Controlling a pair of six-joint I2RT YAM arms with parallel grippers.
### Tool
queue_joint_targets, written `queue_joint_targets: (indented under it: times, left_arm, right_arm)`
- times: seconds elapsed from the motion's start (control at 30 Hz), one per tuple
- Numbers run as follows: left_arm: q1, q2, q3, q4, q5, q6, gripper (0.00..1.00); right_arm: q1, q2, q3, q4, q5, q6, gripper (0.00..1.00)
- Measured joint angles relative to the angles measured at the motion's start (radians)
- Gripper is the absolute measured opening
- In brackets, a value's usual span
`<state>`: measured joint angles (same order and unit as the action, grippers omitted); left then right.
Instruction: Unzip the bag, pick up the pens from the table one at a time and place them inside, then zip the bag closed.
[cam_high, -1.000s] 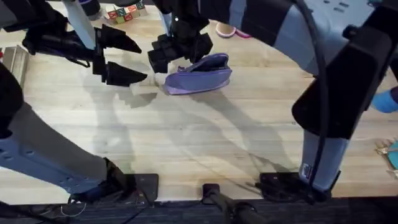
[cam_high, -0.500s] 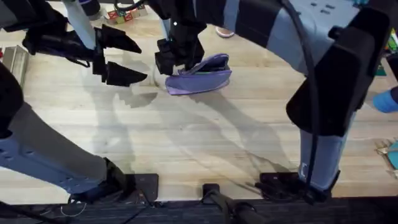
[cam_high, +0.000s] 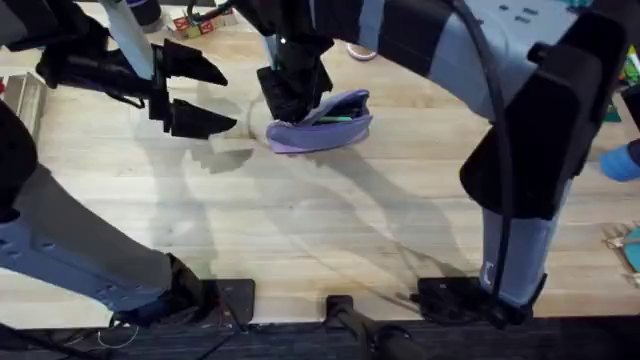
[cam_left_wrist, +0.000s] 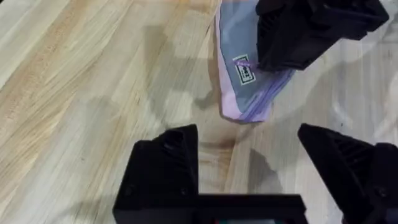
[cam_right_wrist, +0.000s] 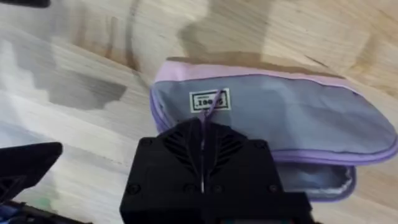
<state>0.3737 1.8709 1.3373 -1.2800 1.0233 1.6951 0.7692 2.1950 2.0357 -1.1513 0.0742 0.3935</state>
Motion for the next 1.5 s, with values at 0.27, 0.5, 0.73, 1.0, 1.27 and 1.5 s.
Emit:
queue_joint_targets:
  times: [0.27, 0.5, 0.73, 1.0, 1.27, 1.5]
  left_arm:
    - [0.0, 0.0, 0.0, 0.0, 0.0, 0.0, 0.996]
    - [0.0, 0.0, 0.0, 0.0, 0.0, 0.0, 0.996]
    - [0.0, 0.0, 0.0, 0.0, 0.0, 0.0, 0.995]
    - [0.0, 0.0, 0.0, 0.0, 0.0, 0.0, 0.995]
    - [0.0, 0.0, 0.0, 0.0, 0.0, 0.0, 0.996]
    - [0.0, 0.0, 0.0, 0.0, 0.0, 0.0, 0.995]
  right_arm:
    - [0.0, -0.001, 0.0, -0.01, 0.039, -0.001, 0.031]
    - [0.0, -0.041, 0.0, -0.016, 0.098, -0.001, 0.031]
    - [0.0, -0.123, 0.0, -0.018, 0.141, -0.001, 0.031]
    - [0.0, -0.151, 0.0, -0.021, 0.176, -0.001, 0.031]
    - [0.0, -0.155, 0.02, -0.024, 0.195, -0.002, 0.031]
    - [0.0, -0.155, 0.044, -0.016, 0.195, -0.001, 0.735]
